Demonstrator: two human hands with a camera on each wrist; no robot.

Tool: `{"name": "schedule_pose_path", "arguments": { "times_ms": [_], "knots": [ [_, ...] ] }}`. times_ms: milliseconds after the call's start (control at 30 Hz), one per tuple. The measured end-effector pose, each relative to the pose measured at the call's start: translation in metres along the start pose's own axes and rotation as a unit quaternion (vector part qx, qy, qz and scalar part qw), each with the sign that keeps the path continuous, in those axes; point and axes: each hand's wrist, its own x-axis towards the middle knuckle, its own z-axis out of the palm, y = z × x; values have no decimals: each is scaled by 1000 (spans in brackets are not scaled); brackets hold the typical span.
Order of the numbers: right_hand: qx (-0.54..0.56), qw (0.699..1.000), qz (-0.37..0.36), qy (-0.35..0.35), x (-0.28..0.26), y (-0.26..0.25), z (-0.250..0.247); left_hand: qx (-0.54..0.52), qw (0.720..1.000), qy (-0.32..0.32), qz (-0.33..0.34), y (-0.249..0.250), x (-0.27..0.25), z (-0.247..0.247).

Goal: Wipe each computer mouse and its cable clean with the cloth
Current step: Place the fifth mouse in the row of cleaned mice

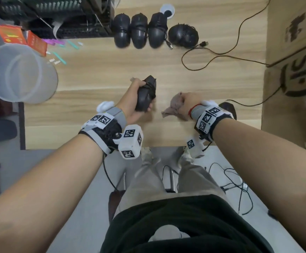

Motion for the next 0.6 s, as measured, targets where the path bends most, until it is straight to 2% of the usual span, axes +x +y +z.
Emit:
{"name": "schedule_pose_path", "arguments": {
  "times_ms": [67,167,267,333,433,500,600],
  "knots": [
    [31,1000,3,3,-1,-5,-5,8,1000,15,-3,-5,6,-4],
    [92,995,-31,34,-2,-14,-12,24,999,41,-4,-7,13,-4],
    [119,991,-53,30,-8,-13,-21,28,998,59,-10,-8,18,6],
    [196,977,-72,43,-12,-15,-25,17,998,67,-14,-6,19,12],
    [318,936,-141,55,-18,-18,-35,-5,999,41,7,-2,20,38],
    [357,914,-185,54,-26,-17,-40,-23,999,28,25,-2,22,56],
    [311,919,-241,37,-37,-10,-48,-58,998,6,10,2,24,76]
  ]
}}
